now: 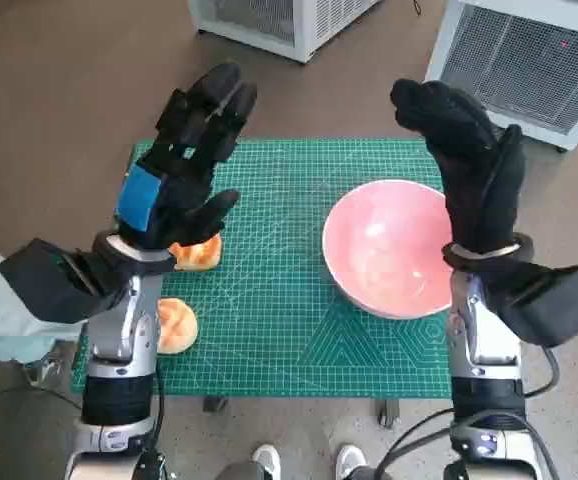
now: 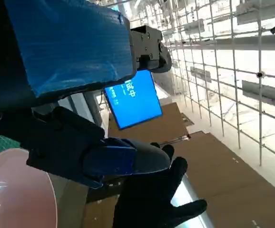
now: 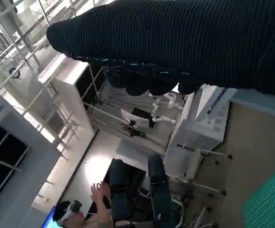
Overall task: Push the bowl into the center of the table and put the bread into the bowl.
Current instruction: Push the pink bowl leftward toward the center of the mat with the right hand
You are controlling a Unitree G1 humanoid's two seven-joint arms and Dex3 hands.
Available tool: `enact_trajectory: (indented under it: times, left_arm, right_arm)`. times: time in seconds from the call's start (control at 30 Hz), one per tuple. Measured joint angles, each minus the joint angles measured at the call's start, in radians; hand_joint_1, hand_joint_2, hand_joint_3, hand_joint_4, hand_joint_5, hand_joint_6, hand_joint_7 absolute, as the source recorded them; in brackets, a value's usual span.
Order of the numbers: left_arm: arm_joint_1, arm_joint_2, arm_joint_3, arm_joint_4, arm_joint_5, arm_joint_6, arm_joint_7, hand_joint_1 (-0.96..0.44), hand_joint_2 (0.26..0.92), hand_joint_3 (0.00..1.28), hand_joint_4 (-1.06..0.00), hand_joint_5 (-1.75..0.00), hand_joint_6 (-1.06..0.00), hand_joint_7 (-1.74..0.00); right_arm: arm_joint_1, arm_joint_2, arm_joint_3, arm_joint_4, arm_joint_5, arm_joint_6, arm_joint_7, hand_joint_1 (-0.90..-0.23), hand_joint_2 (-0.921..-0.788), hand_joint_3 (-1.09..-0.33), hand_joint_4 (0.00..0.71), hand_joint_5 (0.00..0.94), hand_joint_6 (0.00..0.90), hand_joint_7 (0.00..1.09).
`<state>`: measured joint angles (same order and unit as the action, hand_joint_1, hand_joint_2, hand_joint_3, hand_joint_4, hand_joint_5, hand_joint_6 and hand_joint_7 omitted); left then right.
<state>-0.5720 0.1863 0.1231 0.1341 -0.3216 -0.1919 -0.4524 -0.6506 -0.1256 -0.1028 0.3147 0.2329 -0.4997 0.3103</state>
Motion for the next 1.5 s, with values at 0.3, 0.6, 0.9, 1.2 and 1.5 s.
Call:
enact_trajectory:
  times: [0.3,0.6,0.9,1.2,1.5]
  left_arm:
    - [0.000,0.000,0.000,0.000,0.000,0.000,0.000,-0.62,0.921,0.33,-0.15,0.00,0.00,-0.46]
    - [0.002,0.000,0.000,0.000,0.000,0.000,0.000,-0.62,0.921,0.33,-0.15,0.00,0.00,-0.46]
    - [0.007,-0.004,0.000,0.000,0.002,-0.007,0.004,-0.62,0.921,0.33,-0.16,-0.01,0.00,-0.47]
    - [0.016,-0.018,-0.009,0.000,0.014,-0.023,0.024,-0.61,0.921,0.32,-0.17,-0.01,0.00,-0.48]
    - [0.019,-0.022,-0.013,0.000,0.022,-0.033,0.030,-0.60,0.921,0.32,-0.18,-0.01,0.00,-0.48]
  right_arm:
    - [0.005,0.000,0.000,-0.006,-0.001,0.001,0.000,-0.675,-0.921,-0.716,0.215,0.000,0.114,0.39]
    - [0.006,0.000,0.001,-0.016,-0.002,0.007,0.000,-0.675,-0.921,-0.716,0.216,0.000,0.114,0.39]
    - [0.006,0.000,0.001,-0.018,-0.003,0.008,-0.001,-0.674,-0.921,-0.716,0.216,0.001,0.115,0.39]
    - [0.006,0.000,0.001,-0.018,-0.009,0.008,-0.002,-0.676,-0.921,-0.713,0.219,0.002,0.118,0.39]
    - [0.014,-0.041,-0.043,0.015,0.015,-0.011,0.027,-0.707,-0.921,-0.683,0.232,0.005,0.148,0.36]
